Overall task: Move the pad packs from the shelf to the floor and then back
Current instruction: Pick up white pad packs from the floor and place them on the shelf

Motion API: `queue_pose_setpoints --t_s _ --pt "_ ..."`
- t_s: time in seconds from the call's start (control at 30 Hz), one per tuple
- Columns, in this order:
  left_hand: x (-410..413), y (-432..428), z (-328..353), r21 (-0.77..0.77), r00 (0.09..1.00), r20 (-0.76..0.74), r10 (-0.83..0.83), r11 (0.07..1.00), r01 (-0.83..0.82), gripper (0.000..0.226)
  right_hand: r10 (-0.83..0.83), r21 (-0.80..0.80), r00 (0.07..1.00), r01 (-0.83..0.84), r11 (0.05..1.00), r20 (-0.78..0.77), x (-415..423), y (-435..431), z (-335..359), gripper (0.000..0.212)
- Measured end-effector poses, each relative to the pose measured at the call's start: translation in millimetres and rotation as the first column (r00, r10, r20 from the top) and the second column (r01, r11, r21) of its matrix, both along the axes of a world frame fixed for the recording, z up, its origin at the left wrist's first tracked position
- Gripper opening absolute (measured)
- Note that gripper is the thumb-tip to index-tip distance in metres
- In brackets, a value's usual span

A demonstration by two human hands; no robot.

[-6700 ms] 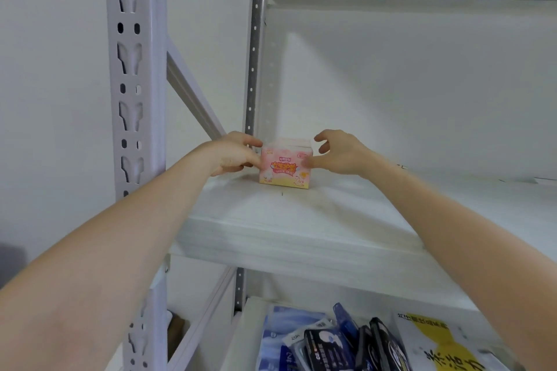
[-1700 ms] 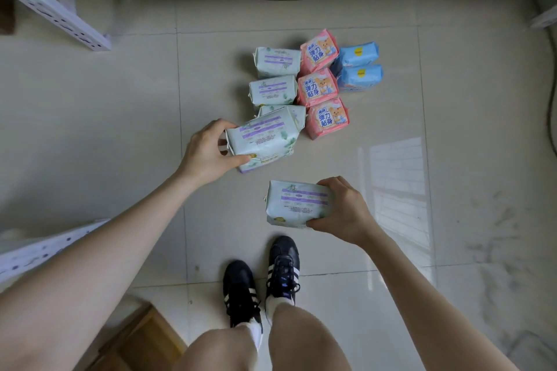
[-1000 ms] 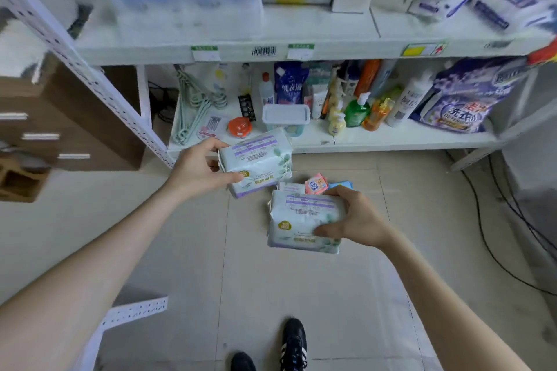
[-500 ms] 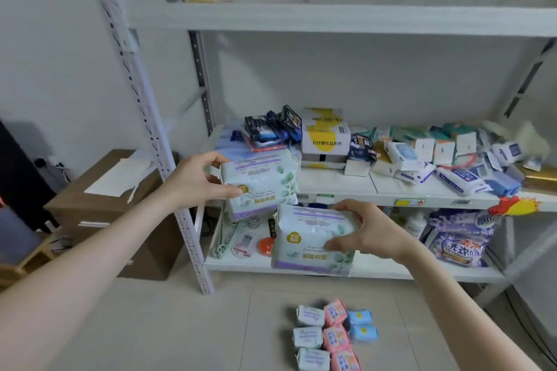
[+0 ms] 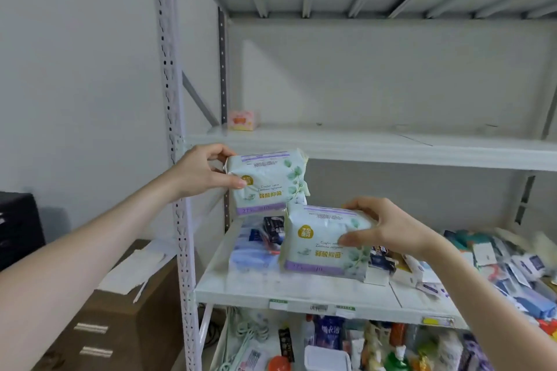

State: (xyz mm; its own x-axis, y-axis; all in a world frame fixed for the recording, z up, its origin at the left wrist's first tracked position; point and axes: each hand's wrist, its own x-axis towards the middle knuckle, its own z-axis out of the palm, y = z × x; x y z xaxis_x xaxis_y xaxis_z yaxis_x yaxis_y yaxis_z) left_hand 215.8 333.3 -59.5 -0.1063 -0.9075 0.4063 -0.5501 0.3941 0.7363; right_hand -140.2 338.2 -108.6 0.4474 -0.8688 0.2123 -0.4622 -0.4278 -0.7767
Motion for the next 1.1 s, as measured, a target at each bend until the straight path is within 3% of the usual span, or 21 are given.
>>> queue_pose_setpoints --t_s 0.13,0.27,0.67,1.1 --pt "4.0 -25.4 40.8 -0.07 1.0 0.003 0.001 0.998 -0.001 0.048 0.038 -0.063 0.999 -0.038 0.997 -0.003 1.5 -27.4 43.9 0.05" --pt "9.9 -59.0 75.4 -0.115 0.999 -0.035 -0.01 0.993 0.006 0.044 0.053 -0.069 0.999 -0.053 0.996 -0.002 8.6 -63.1 81.7 0.058" --pt "52.8 -213.7 146.6 -0.134 0.998 -0.025 -0.059 0.989 0.055 0.048 0.011 -0.167 0.999 -0.003 0.986 0.048 55.4 -202.1 140.4 0.053" --pt "48.0 -419.1 172.5 -0.102 0.992 0.039 -0.123 0.987 0.126 0.044 -0.052 -0.159 0.998 0.055 0.986 0.017 77.3 -364.9 181.7 0.055"
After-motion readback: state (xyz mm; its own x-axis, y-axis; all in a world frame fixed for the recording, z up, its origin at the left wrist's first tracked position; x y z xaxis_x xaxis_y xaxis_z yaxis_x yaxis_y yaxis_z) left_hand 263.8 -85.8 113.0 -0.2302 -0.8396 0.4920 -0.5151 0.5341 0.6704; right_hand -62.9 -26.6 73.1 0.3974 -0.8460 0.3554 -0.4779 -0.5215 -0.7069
